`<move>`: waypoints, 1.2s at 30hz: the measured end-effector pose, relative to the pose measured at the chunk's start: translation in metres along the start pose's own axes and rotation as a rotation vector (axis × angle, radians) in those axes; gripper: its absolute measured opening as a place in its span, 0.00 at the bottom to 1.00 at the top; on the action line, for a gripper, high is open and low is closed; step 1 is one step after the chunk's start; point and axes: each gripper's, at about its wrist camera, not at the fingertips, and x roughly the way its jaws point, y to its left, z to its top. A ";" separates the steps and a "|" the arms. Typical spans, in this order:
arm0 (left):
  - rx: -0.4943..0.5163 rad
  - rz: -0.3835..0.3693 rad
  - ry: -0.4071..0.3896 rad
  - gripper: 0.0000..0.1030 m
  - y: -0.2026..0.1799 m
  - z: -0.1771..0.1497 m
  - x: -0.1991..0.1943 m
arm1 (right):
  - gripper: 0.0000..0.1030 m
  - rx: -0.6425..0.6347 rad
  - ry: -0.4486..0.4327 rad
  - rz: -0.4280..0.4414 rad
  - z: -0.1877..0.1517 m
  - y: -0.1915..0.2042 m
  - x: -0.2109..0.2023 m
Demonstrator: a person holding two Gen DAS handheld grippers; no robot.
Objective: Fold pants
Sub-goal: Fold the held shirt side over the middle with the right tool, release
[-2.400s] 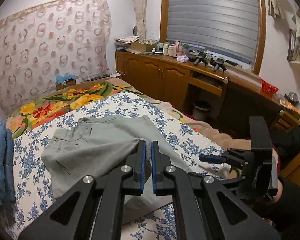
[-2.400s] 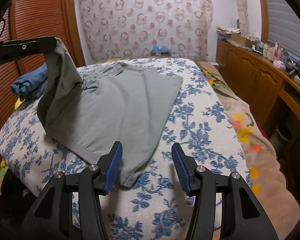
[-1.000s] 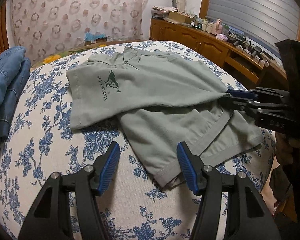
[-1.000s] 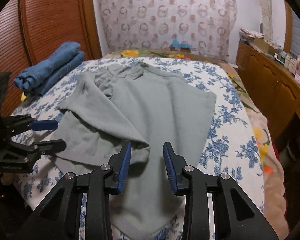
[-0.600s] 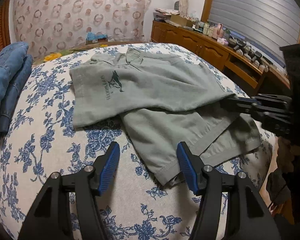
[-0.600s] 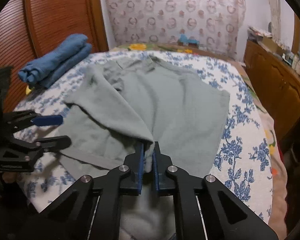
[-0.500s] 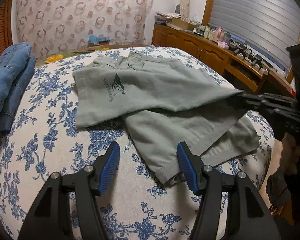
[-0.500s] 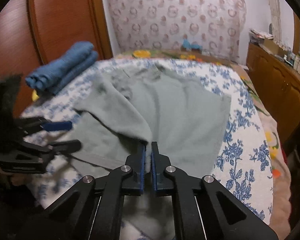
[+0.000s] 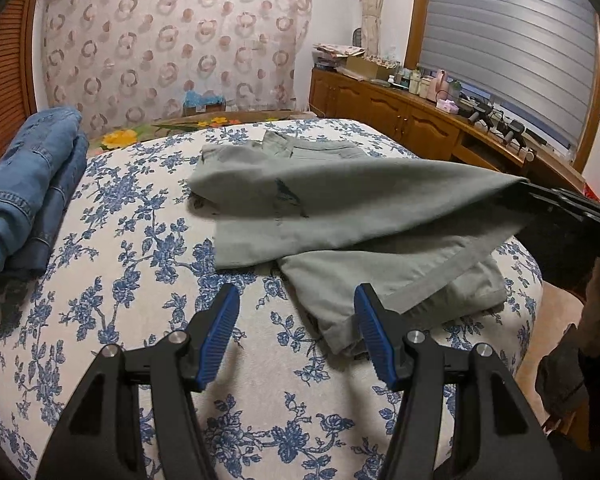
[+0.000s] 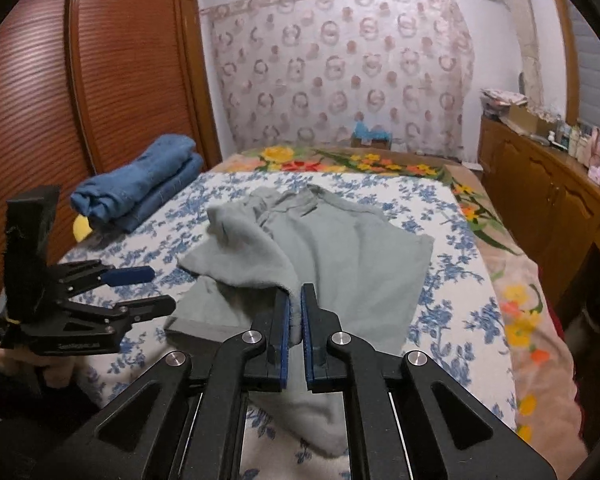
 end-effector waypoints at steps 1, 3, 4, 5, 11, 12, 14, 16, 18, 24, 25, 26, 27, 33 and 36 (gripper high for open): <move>0.002 -0.001 0.001 0.58 0.000 0.000 0.000 | 0.03 0.002 -0.003 -0.002 -0.001 0.000 -0.004; 0.007 -0.001 0.003 0.58 -0.002 0.000 0.001 | 0.03 0.009 -0.007 -0.009 -0.005 0.000 -0.011; 0.009 -0.001 0.004 0.58 -0.003 -0.001 0.002 | 0.03 0.011 -0.007 -0.010 -0.006 0.000 -0.013; 0.011 0.000 0.006 0.58 -0.004 -0.001 0.002 | 0.03 0.013 -0.004 -0.015 -0.009 -0.001 -0.015; 0.018 0.001 0.009 0.58 -0.007 -0.002 0.003 | 0.03 0.030 0.010 -0.043 -0.022 -0.007 -0.020; 0.019 0.002 0.009 0.58 -0.007 -0.002 0.003 | 0.03 0.035 0.014 -0.046 -0.024 -0.008 -0.021; 0.022 0.003 0.011 0.58 -0.009 -0.002 0.004 | 0.03 0.044 0.028 -0.046 -0.029 -0.011 -0.019; 0.022 0.003 0.015 0.58 -0.011 -0.003 0.005 | 0.03 0.052 0.056 -0.056 -0.037 -0.015 -0.014; 0.025 0.004 0.019 0.58 -0.012 -0.004 0.006 | 0.03 0.056 0.083 -0.070 -0.047 -0.018 -0.009; 0.030 0.012 0.044 0.58 -0.011 -0.008 0.012 | 0.03 0.096 0.150 -0.053 -0.065 -0.026 0.005; 0.031 0.012 0.050 0.58 -0.011 -0.009 0.014 | 0.03 0.106 0.152 -0.050 -0.067 -0.028 0.005; 0.032 0.013 0.056 0.58 -0.012 -0.010 0.015 | 0.03 0.112 0.152 -0.046 -0.068 -0.029 0.005; 0.034 0.017 0.062 0.58 -0.012 -0.011 0.017 | 0.05 0.115 0.154 -0.042 -0.068 -0.030 0.005; 0.025 0.009 0.072 0.58 -0.010 -0.014 0.020 | 0.22 0.111 0.132 -0.074 -0.066 -0.034 -0.006; 0.019 0.001 0.073 0.58 -0.009 -0.015 0.020 | 0.24 0.111 0.128 -0.081 -0.064 -0.036 -0.011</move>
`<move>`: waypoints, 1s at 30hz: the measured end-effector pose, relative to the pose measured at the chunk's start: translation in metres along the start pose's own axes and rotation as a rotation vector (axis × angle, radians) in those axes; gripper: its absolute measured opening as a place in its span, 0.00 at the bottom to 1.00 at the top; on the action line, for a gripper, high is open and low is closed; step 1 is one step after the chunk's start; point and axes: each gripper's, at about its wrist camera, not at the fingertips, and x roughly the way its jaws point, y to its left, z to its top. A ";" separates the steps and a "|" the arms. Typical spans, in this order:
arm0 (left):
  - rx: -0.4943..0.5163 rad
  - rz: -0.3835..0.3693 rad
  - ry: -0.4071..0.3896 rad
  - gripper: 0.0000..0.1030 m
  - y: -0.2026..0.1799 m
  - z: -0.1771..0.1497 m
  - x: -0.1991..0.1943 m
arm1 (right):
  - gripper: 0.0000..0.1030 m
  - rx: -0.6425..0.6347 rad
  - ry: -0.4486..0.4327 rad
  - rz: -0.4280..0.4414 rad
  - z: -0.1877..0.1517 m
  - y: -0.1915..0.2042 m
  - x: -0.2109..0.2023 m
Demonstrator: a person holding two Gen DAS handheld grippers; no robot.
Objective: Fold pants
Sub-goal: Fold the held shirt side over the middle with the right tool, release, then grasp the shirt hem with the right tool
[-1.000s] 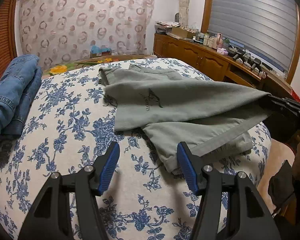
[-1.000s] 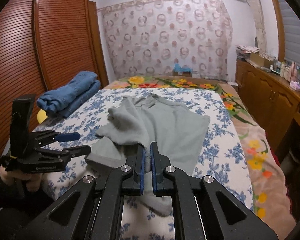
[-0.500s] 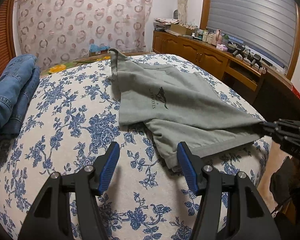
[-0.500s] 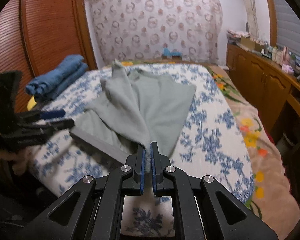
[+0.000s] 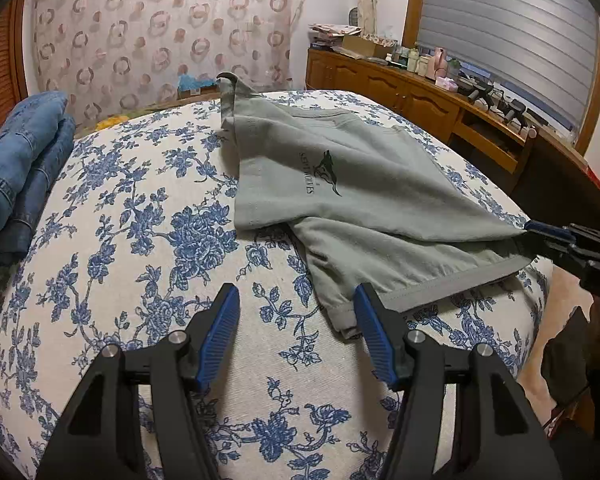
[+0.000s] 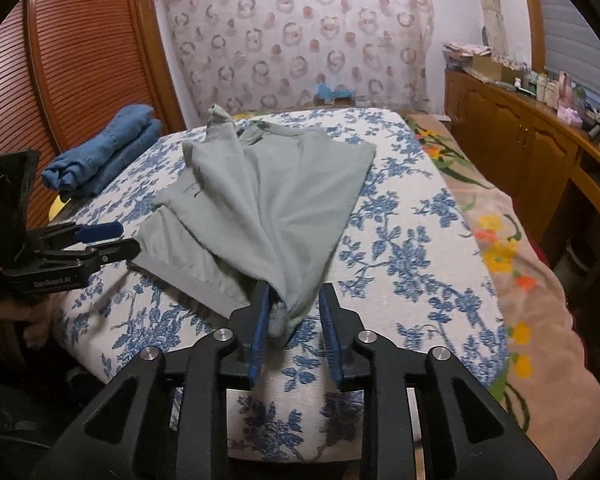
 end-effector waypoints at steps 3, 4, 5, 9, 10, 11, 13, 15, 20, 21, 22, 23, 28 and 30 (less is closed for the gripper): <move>-0.008 -0.007 -0.001 0.58 0.001 0.000 -0.001 | 0.28 -0.006 -0.018 -0.005 0.004 0.001 -0.007; -0.010 -0.007 -0.002 0.58 0.002 0.000 -0.002 | 0.29 -0.008 -0.024 -0.005 0.006 0.001 -0.007; -0.011 -0.005 -0.005 0.58 0.002 0.001 -0.002 | 0.30 -0.010 -0.029 -0.004 0.008 0.002 -0.009; -0.015 0.014 -0.043 0.58 0.006 0.004 -0.012 | 0.33 -0.040 -0.045 -0.006 0.020 0.012 -0.011; -0.018 0.017 -0.050 0.58 0.008 0.005 -0.015 | 0.33 -0.048 -0.050 -0.005 0.023 0.014 -0.011; -0.022 0.020 -0.058 0.58 0.010 0.007 -0.017 | 0.34 -0.054 -0.054 -0.002 0.026 0.016 -0.010; -0.029 0.030 -0.071 0.58 0.013 0.009 -0.021 | 0.35 -0.066 -0.066 0.007 0.033 0.021 -0.008; -0.037 0.039 -0.084 0.58 0.019 0.011 -0.025 | 0.37 -0.075 -0.072 0.015 0.038 0.025 -0.006; -0.048 0.072 -0.113 0.58 0.035 0.018 -0.035 | 0.39 -0.083 -0.071 0.051 0.053 0.034 0.008; -0.049 0.075 -0.118 0.58 0.037 0.020 -0.037 | 0.40 -0.086 -0.069 0.057 0.057 0.037 0.013; -0.050 0.074 -0.123 0.58 0.040 0.021 -0.039 | 0.40 -0.089 -0.066 0.061 0.060 0.039 0.016; -0.050 0.076 -0.130 0.58 0.044 0.023 -0.041 | 0.40 -0.094 -0.063 0.064 0.063 0.040 0.019; -0.046 0.098 -0.150 0.58 0.058 0.029 -0.043 | 0.40 -0.132 -0.034 0.091 0.079 0.057 0.041; -0.046 0.110 -0.151 0.58 0.065 0.031 -0.043 | 0.40 -0.144 -0.023 0.110 0.085 0.065 0.049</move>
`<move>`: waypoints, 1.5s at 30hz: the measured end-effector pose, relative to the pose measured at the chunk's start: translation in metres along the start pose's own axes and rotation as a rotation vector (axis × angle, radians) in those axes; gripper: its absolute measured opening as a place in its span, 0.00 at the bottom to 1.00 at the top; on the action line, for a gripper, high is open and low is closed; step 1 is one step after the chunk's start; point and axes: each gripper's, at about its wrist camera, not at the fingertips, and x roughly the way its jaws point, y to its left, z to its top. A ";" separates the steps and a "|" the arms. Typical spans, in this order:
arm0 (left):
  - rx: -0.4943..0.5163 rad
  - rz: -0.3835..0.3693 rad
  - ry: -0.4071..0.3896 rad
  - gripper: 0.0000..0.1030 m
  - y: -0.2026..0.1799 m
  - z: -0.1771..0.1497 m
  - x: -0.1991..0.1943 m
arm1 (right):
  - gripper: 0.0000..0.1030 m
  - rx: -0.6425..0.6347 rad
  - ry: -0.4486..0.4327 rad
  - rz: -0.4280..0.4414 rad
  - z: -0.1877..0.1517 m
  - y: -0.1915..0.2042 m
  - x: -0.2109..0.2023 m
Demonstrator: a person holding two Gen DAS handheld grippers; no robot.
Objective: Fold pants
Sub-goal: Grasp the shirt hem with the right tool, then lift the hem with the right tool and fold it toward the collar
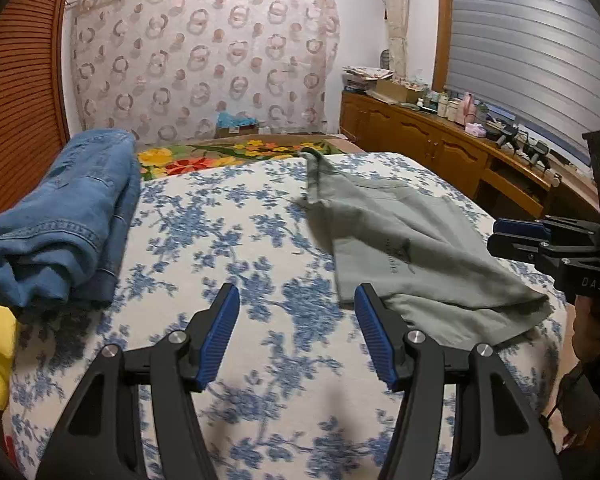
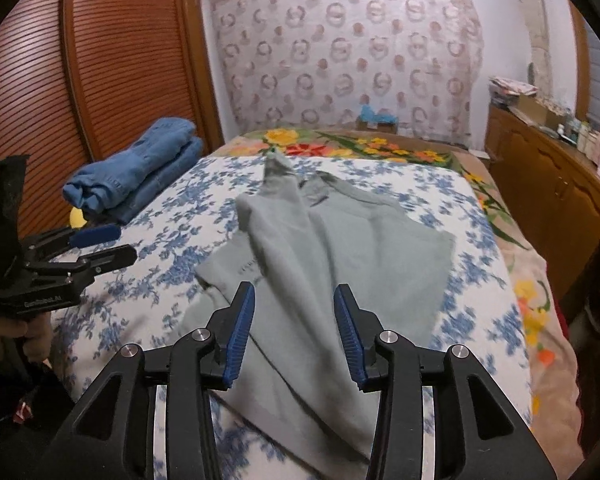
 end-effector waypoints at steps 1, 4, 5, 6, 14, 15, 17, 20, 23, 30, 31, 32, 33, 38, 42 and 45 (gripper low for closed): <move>-0.002 0.003 0.000 0.58 0.003 0.000 0.000 | 0.40 -0.006 0.004 0.006 0.003 0.002 0.004; -0.010 0.012 0.000 0.58 0.013 0.001 0.000 | 0.40 -0.029 0.012 0.024 0.011 0.012 0.015; -0.011 0.014 0.002 0.58 0.016 0.001 0.001 | 0.40 -0.032 0.017 0.032 0.013 0.014 0.018; -0.010 0.016 0.004 0.58 0.018 0.001 0.001 | 0.40 -0.037 0.024 0.041 0.016 0.017 0.022; -0.011 0.024 0.026 0.58 0.038 0.000 0.008 | 0.40 -0.099 0.091 0.108 0.033 0.042 0.058; -0.011 0.025 0.028 0.58 0.039 -0.001 0.010 | 0.40 -0.106 0.105 0.120 0.033 0.045 0.063; -0.016 0.024 0.035 0.58 0.043 -0.001 0.013 | 0.40 -0.127 0.138 0.135 0.033 0.051 0.077; -0.030 0.023 0.044 0.58 0.049 -0.003 0.017 | 0.40 -0.149 0.179 0.150 0.032 0.057 0.095; -0.042 0.023 0.057 0.58 0.055 -0.005 0.021 | 0.40 -0.170 0.207 0.162 0.030 0.063 0.108; -0.053 0.023 0.077 0.58 0.061 -0.007 0.026 | 0.41 -0.230 0.265 0.177 0.023 0.073 0.129; -0.054 0.023 0.078 0.58 0.061 -0.007 0.025 | 0.40 -0.239 0.264 0.174 0.022 0.074 0.129; -0.053 0.023 0.079 0.58 0.061 -0.006 0.025 | 0.39 -0.254 0.262 0.164 0.021 0.075 0.130; -0.052 0.025 0.079 0.58 0.061 -0.006 0.025 | 0.36 -0.285 0.258 0.144 0.020 0.078 0.130; -0.044 0.029 0.086 0.58 0.059 -0.003 0.027 | 0.07 -0.302 0.251 0.134 0.020 0.072 0.130; -0.030 0.031 0.095 0.58 0.054 0.001 0.030 | 0.03 -0.259 0.251 0.161 0.025 0.061 0.126; -0.002 0.025 0.105 0.58 0.044 0.007 0.035 | 0.03 -0.214 0.203 0.182 0.038 0.046 0.110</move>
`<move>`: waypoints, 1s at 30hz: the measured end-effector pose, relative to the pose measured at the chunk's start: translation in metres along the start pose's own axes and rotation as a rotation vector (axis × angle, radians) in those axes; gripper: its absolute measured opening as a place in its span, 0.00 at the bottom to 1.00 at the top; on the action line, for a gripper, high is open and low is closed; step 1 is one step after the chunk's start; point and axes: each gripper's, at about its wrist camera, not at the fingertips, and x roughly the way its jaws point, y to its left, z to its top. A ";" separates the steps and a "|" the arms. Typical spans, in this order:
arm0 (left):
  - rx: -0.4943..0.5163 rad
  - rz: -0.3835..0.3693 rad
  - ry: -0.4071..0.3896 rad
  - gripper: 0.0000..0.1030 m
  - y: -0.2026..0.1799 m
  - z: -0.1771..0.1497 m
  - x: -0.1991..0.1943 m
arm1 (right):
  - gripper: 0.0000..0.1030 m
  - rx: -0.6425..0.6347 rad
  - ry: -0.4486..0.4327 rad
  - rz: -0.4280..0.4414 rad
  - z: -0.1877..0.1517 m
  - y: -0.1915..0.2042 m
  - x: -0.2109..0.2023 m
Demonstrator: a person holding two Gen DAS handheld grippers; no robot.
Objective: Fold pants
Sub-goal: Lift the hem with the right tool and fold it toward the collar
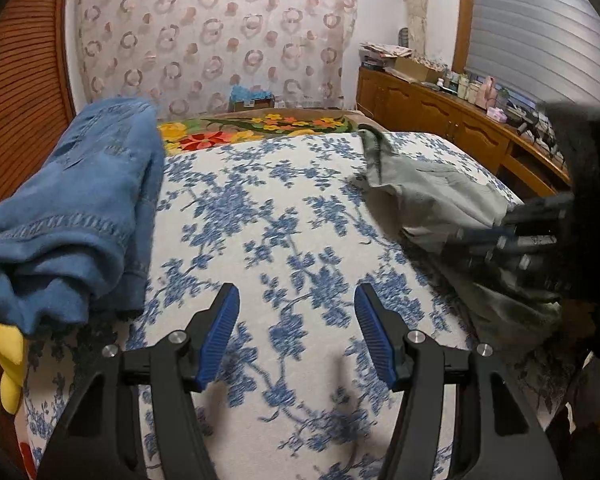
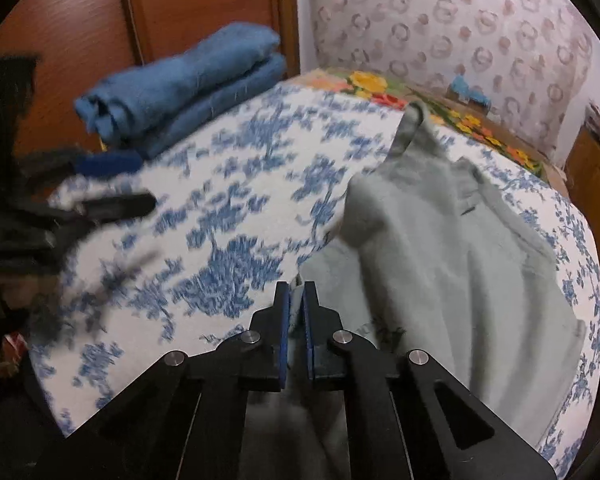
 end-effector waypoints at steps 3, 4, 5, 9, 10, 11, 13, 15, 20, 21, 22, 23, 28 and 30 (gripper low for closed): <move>0.028 -0.014 0.005 0.58 -0.011 0.007 0.005 | 0.03 0.028 -0.051 -0.013 0.006 -0.020 -0.021; 0.035 -0.024 0.006 0.58 -0.016 0.010 0.006 | 0.03 0.039 -0.061 -0.019 0.007 -0.026 -0.026; 0.044 -0.036 0.008 0.58 -0.021 0.014 0.009 | 0.03 0.049 -0.067 -0.027 0.008 -0.033 -0.030; 0.084 -0.081 0.016 0.58 -0.041 0.025 0.019 | 0.03 0.101 -0.072 -0.075 0.005 -0.069 -0.041; 0.092 -0.090 0.020 0.58 -0.045 0.027 0.022 | 0.03 0.113 -0.073 -0.086 0.003 -0.078 -0.042; 0.102 -0.098 0.025 0.58 -0.051 0.030 0.025 | 0.03 0.122 -0.073 -0.095 0.001 -0.083 -0.043; 0.124 -0.105 0.032 0.58 -0.060 0.034 0.031 | 0.03 0.155 -0.079 -0.110 -0.004 -0.098 -0.047; 0.140 -0.115 0.042 0.58 -0.067 0.038 0.037 | 0.03 0.188 -0.086 -0.110 -0.008 -0.111 -0.049; 0.153 -0.136 0.065 0.58 -0.078 0.044 0.052 | 0.03 0.240 -0.075 -0.131 -0.017 -0.136 -0.044; 0.155 -0.138 0.069 0.58 -0.080 0.044 0.054 | 0.03 0.251 -0.071 -0.134 -0.020 -0.142 -0.043; 0.159 -0.141 0.076 0.58 -0.082 0.043 0.057 | 0.03 0.260 -0.065 -0.138 -0.021 -0.145 -0.042; 0.162 -0.141 0.084 0.58 -0.084 0.042 0.060 | 0.04 0.267 -0.058 -0.139 -0.023 -0.148 -0.041; 0.169 -0.143 0.113 0.58 -0.087 0.039 0.070 | 0.16 0.310 -0.056 -0.176 -0.027 -0.162 -0.045; 0.173 -0.140 0.121 0.58 -0.087 0.036 0.073 | 0.19 0.330 -0.072 -0.183 -0.029 -0.166 -0.051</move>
